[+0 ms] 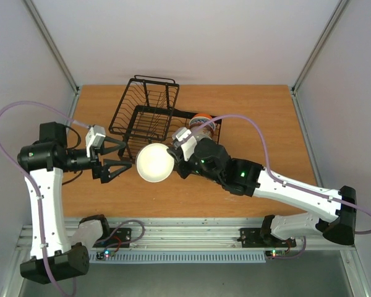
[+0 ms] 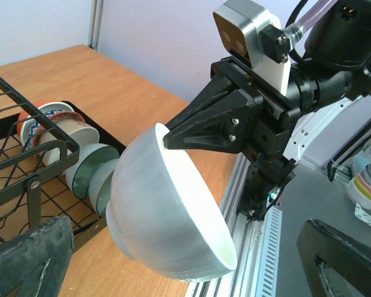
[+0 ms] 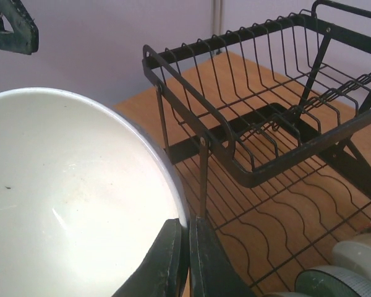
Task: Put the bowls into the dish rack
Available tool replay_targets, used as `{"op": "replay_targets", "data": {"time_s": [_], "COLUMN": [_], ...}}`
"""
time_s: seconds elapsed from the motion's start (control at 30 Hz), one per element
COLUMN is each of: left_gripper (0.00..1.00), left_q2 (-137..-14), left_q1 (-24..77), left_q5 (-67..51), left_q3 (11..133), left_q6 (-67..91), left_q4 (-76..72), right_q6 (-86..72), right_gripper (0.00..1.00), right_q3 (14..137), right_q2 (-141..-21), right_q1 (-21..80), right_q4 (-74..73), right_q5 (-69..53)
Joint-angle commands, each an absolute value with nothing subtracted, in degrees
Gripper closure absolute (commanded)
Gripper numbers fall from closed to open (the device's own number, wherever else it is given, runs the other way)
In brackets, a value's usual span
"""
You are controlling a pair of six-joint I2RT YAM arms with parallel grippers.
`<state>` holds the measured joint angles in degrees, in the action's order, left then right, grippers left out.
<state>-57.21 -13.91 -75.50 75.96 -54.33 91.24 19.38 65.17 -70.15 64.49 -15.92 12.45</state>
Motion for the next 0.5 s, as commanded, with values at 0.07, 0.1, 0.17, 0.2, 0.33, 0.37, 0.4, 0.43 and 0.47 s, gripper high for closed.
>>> {"op": "replay_targets", "data": {"time_s": [0.07,0.1,0.17,0.2,0.33,0.37,0.4,0.43,0.47], "left_gripper": [0.01,0.01,0.01,0.01,0.01,0.01,0.01,0.01,0.01], "left_q2": [-56.6,-56.2,-55.1,-54.7,-53.8,-53.7,-53.6,-53.4,-53.2], "left_q1": [-14.1,-14.1,-14.0,-13.8,-13.4,-13.4,-13.3,-13.3,-13.3], "left_q5": [-78.6,-78.5,-78.5,-78.5,-78.7,-78.7,-78.7,-78.7,-78.7], "left_q3": [74.3,73.9,73.3,73.0,72.4,72.3,72.2,72.2,72.0], "left_q6": [-54.9,-52.8,-49.5,-47.9,-44.2,-43.9,-43.5,-43.2,-42.9], "left_q4": [98.4,96.8,94.3,92.7,90.4,90.2,89.9,89.6,89.3], "right_q6": [21.4,21.9,22.6,22.8,24.1,24.4,24.6,24.8,25.0], "right_gripper": [0.99,0.99,0.99,0.99,0.98,0.99,0.99,0.99,0.99], "right_q3": [63.2,63.2,63.0,63.0,63.8,64.1,64.5,64.9,65.1], "right_q2": [-66.3,-66.1,-65.9,-65.9,-66.6,-67.1,-67.6,-68.0,-68.5], "right_q1": [64.2,64.2,64.2,64.2,64.2,64.2,64.2,64.2,64.2], "right_q4": [-3.3,-2.6,-1.4,-0.6,1.7,1.9,2.2,2.4,2.7], "right_q5": [12.4,12.0,10.7,9.8,7.2,6.8,6.4,6.0,5.5]}}
